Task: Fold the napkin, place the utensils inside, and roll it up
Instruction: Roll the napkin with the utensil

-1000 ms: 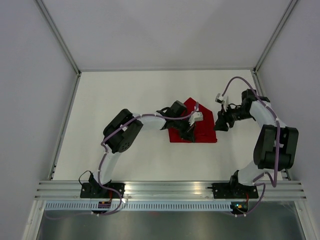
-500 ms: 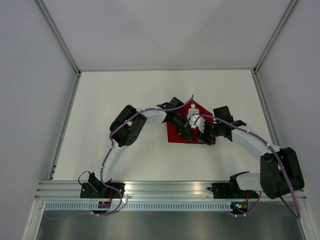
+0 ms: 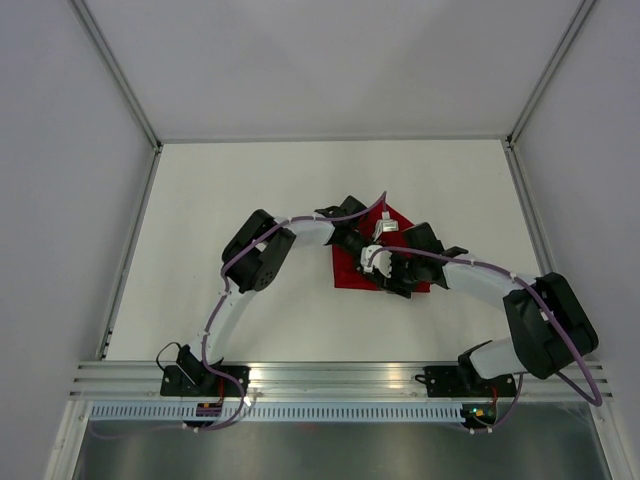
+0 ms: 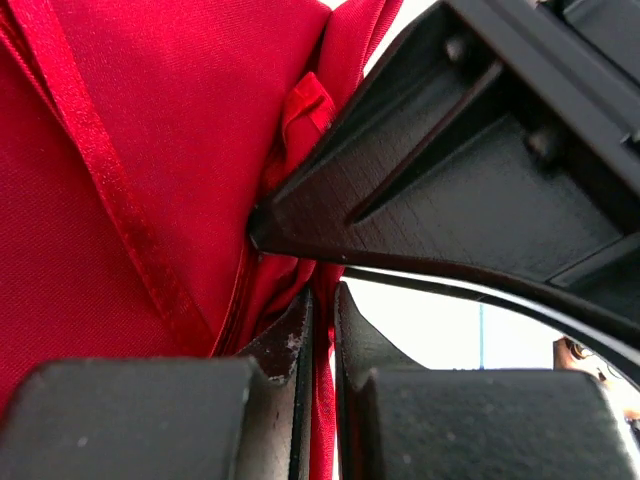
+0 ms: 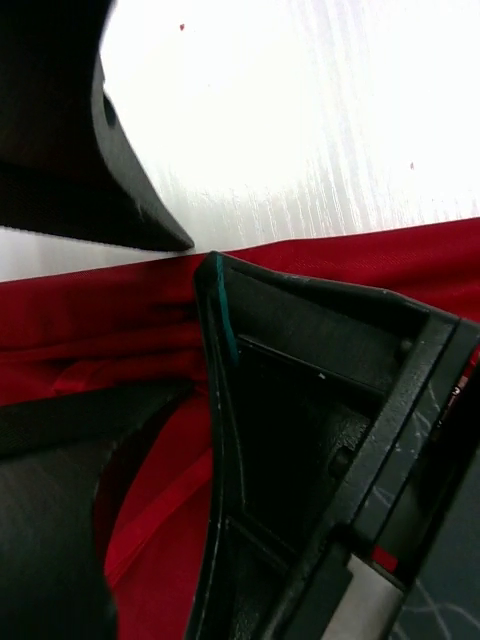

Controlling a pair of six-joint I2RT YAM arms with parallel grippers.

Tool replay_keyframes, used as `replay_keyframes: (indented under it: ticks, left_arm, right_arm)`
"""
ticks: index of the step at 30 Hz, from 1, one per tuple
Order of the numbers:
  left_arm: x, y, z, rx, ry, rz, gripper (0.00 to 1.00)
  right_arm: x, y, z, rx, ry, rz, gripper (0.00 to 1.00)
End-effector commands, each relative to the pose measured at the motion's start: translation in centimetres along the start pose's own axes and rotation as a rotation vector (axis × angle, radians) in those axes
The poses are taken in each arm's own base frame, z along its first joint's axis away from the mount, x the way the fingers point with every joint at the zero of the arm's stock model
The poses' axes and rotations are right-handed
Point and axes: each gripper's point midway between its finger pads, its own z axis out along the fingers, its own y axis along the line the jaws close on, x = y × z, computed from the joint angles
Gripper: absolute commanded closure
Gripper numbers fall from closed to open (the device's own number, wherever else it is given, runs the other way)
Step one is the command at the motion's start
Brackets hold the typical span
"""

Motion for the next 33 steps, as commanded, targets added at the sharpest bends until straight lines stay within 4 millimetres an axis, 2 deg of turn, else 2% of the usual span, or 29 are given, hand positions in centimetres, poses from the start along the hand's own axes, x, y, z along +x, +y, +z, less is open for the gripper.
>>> replay_keyframes:
  ticks: [1,3,4,6,7,9,10,12,13,15,16,18,19,20,21,23,24,25,26,27,28,30,31,32,33]
  left_arm:
    - [2.7,2.5,0.7,-0.072,0.056,-0.091,0.98]
    - [2.8,2.6,0.7,-0.074,0.059,-0.092,0.98]
    - [2.7,2.5,0.7,-0.075,0.059,-0.092,0.98]
    - [2.7,2.6,0.6,-0.087,0.060,-0.089,0.98]
    - [2.4,2.4,0.4,-0.094,0.057,-0.082,0.95]
    - [2.2,2.2,0.2,-0.101,0.054,-0.083,0.91]
    - [1.8,2.0,0.0,-0.111,0.046,-0.078,0.86]
    - [1.4,1.9,-0.3,-0.133,0.040,-0.071,0.79]
    - [1.3,1.9,-0.5,-0.149,0.036,-0.069,0.72]
    - [0.4,1.6,-1.3,-0.186,0.017,-0.048,0.69]
    - [-0.1,1.8,-1.7,-0.212,0.000,-0.043,0.63]
    - [-1.1,1.4,-2.7,-0.261,-0.035,-0.054,0.60]
    - [-1.5,1.4,-3.3,-0.279,-0.057,-0.055,0.58]
    - [-2.4,1.6,-3.8,-0.309,-0.088,-0.032,0.56]
    - [-3.4,0.8,-4.5,-0.320,-0.117,-0.011,0.55]
    - [-4.4,1.1,-5.6,-0.386,-0.161,-0.012,0.53]
    - [-4.8,0.6,-6.2,-0.397,-0.184,-0.013,0.53]
    - [-5.4,0.5,-6.8,-0.420,-0.208,-0.009,0.52]
    - [-6.0,0.9,-7.6,-0.472,-0.239,-0.002,0.51]
    - [-5.8,1.0,-7.9,-0.486,-0.250,-0.017,0.51]
    - [-6.5,0.4,-8.9,-0.510,-0.285,-0.006,0.51]
    - [-6.8,0.8,-10.4,-0.577,-0.340,-0.002,0.50]
    - [-7.4,-0.1,-11.2,-0.596,-0.373,0.023,0.50]
    - [-7.6,0.0,-12.0,-0.642,-0.399,0.028,0.50]
    - [-7.1,0.2,-12.2,-0.663,-0.405,0.043,0.50]
  right_arm:
    - [0.3,-0.2,0.6,0.012,0.018,0.004,0.43]
    - [0.7,0.2,1.0,-0.015,0.038,0.017,0.50]
    - [0.8,0.3,1.1,-0.026,0.044,0.021,0.59]
    - [1.0,0.5,1.4,-0.052,0.058,0.034,0.68]
    - [1.3,1.1,1.4,-0.082,0.072,0.045,0.76]
    - [1.5,1.7,1.4,-0.126,0.091,0.065,0.80]
    - [1.2,1.7,1.4,-0.144,0.080,0.067,0.82]
    - [1.7,2.6,1.3,-0.203,0.104,0.093,0.83]
    - [1.1,2.2,1.2,-0.216,0.092,0.096,0.84]
    - [1.5,3.2,0.9,-0.303,0.090,0.138,0.84]
    - [0.9,2.6,0.7,-0.314,0.077,0.145,0.85]
    - [1.4,3.2,0.4,-0.391,0.071,0.196,0.86]
    - [1.0,2.5,0.3,-0.395,0.059,0.196,0.86]
    - [1.6,2.6,0.4,-0.425,0.066,0.231,0.86]
    - [1.6,3.1,0.1,-0.462,0.066,0.256,0.86]
    - [1.9,2.6,0.3,-0.491,0.059,0.274,0.86]
    - [1.9,3.1,0.1,-0.526,0.060,0.296,0.87]
    - [1.6,2.5,0.1,-0.533,0.048,0.288,0.87]
    - [2.1,2.6,0.3,-0.555,0.051,0.314,0.87]
    - [2.2,2.8,0.1,-0.578,0.058,0.333,0.87]
    - [2.0,2.2,0.2,-0.580,0.053,0.336,0.87]
    - [2.6,2.3,0.3,-0.614,0.065,0.375,0.87]
    - [2.5,1.7,0.4,-0.612,0.059,0.376,0.87]
    - [2.9,1.6,0.6,-0.626,0.068,0.396,0.87]
    - [2.9,1.8,0.5,-0.642,0.078,0.414,0.87]
